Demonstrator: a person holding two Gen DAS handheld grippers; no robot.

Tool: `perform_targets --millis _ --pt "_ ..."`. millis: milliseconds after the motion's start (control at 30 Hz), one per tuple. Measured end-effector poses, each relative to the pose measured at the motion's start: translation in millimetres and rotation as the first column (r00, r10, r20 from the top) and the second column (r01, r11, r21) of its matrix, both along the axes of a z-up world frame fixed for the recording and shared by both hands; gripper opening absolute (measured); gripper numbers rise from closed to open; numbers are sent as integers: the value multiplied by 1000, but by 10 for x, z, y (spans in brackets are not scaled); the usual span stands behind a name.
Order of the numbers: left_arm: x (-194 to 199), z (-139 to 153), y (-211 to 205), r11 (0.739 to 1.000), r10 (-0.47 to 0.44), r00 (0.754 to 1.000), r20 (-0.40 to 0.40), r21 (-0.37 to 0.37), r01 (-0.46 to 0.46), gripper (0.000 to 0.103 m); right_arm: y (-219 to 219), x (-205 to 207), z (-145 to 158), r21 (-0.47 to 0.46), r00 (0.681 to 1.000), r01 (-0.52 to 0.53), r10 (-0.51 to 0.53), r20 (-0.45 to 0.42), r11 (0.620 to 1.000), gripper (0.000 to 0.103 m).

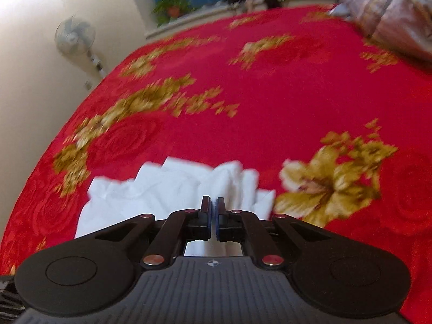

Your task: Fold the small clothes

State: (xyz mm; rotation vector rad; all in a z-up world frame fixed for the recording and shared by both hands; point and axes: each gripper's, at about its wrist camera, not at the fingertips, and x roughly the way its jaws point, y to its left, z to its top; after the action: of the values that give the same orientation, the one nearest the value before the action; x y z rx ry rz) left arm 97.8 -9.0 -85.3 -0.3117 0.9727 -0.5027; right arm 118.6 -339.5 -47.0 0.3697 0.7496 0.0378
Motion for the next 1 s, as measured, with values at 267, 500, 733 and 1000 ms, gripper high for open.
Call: perform_targets --millis 267,500,733,1000 --pt "14 -257 -264 992 -60 992 -108 108 72 71 -289 -71 -172 19 991 105 -103 -84 994 9" --pt "195 -83 -96 998 6 994 -107 -59 -13 77 -259 -275 -255 188 995 -19 36 -89 982 66" --pt "572 -366 -138 981 31 974 -223 -182 -73 77 -210 -281 -554 189 975 16 27 -223 982 68" --pt "562 -377 -247 978 87 984 -155 -177 -114 35 -112 -244 -534 216 983 -3 42 -180 976 34"
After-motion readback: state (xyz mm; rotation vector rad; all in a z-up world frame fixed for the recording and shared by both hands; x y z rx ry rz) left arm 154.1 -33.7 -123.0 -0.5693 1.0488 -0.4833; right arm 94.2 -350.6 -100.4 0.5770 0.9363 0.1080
